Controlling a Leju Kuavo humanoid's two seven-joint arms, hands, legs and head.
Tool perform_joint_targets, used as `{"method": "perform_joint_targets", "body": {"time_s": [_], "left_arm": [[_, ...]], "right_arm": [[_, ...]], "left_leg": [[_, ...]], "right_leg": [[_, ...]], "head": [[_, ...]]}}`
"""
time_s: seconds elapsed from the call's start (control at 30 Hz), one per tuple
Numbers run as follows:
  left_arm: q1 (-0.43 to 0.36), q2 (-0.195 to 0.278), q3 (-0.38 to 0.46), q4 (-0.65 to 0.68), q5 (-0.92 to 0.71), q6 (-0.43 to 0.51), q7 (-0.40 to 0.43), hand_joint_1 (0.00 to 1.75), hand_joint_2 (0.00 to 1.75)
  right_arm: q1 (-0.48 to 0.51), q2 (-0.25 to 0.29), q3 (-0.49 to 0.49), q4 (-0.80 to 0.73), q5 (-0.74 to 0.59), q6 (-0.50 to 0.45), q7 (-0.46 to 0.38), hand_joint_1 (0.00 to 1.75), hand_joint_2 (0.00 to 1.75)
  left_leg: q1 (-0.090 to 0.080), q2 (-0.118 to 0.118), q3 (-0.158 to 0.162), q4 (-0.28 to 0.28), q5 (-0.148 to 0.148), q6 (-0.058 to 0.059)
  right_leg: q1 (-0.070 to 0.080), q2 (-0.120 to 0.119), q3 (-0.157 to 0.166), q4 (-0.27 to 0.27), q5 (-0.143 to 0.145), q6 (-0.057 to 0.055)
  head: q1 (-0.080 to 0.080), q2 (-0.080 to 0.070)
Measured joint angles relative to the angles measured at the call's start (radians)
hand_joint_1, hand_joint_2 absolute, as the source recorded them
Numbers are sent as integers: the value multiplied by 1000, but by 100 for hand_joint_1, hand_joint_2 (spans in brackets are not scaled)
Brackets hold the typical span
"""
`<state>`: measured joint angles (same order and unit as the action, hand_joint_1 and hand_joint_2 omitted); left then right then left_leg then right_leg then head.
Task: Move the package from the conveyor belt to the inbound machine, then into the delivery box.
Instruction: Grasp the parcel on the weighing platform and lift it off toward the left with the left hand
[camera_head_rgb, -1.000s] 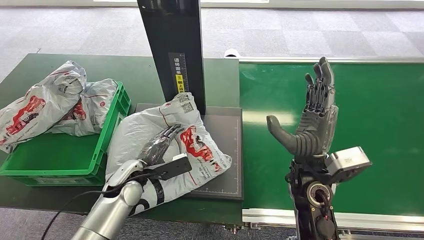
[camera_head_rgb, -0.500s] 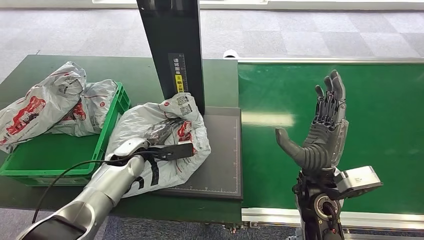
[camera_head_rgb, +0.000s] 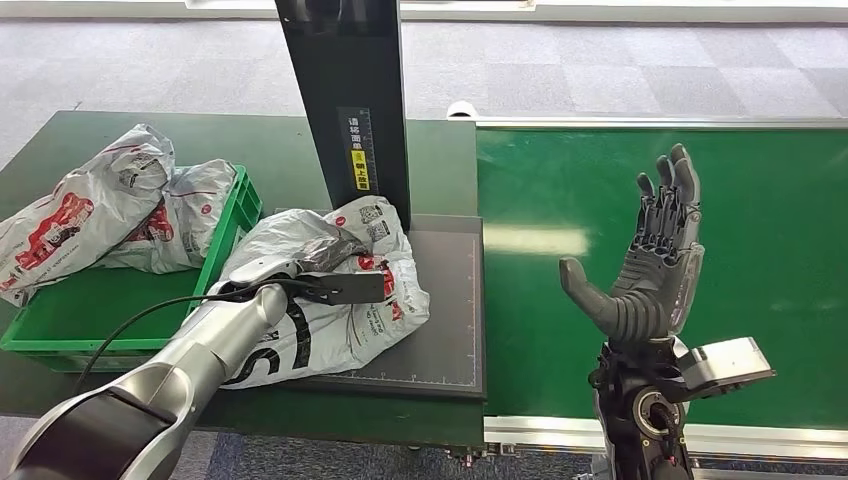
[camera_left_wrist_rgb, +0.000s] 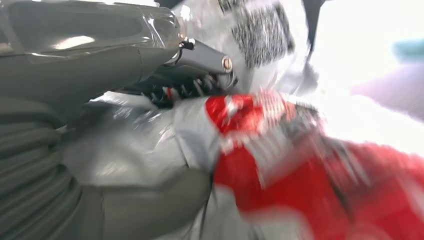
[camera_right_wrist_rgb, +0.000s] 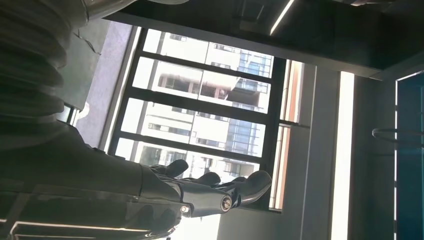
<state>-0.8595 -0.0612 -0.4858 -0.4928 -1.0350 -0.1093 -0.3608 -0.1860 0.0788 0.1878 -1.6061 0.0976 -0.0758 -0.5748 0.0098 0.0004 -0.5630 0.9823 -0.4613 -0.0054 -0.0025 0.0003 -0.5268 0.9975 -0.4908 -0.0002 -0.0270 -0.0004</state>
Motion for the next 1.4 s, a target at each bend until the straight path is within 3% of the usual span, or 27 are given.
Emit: {"method": "perform_joint_targets", "body": {"time_s": [0.83,0.93,1.03,1.1,1.2,1.3,1.4], "left_arm": [[37,23,21,-80,36,2,-22,175,175],[50,23,29,-100,92,32,-74,175,175],[133,34,74,-311,336,102,-179,175,175],[202,49,105,-538,459,156,-173,175,175],[294,67,142,-858,446,417,-195,175,175],[362,77,172,-1080,418,681,-201,175,175],[358,85,252,-1173,519,778,-159,175,175]], "right_arm": [[17,-19,-1,-3,-1,0,3,0,175],[20,-20,-1,-3,-1,-7,7,0,175],[49,-23,-13,-22,-5,-30,13,0,175],[86,-24,-29,-46,-5,-37,11,0,175],[134,-21,-52,-85,4,-38,6,0,175],[156,-17,-63,-108,10,-39,5,0,175],[162,-9,-65,-121,17,-43,6,0,175]], "left_leg": [[0,0,-6,0,0,0],[0,0,-6,0,0,0],[0,0,-8,0,0,0],[0,1,-10,0,-1,0],[0,3,-12,0,-2,0],[0,3,-12,0,-2,0],[1,2,-12,-1,-1,-1]], "right_leg": [[0,0,-7,0,0,0],[0,0,-7,0,0,0],[0,0,-9,0,0,0],[0,1,-11,0,0,0],[0,2,-13,0,0,0],[0,2,-14,0,-1,0],[1,1,-13,0,-1,0]], "head": [[0,0],[0,0],[0,0],[0,0],[0,0],[0,0],[0,0]]}}
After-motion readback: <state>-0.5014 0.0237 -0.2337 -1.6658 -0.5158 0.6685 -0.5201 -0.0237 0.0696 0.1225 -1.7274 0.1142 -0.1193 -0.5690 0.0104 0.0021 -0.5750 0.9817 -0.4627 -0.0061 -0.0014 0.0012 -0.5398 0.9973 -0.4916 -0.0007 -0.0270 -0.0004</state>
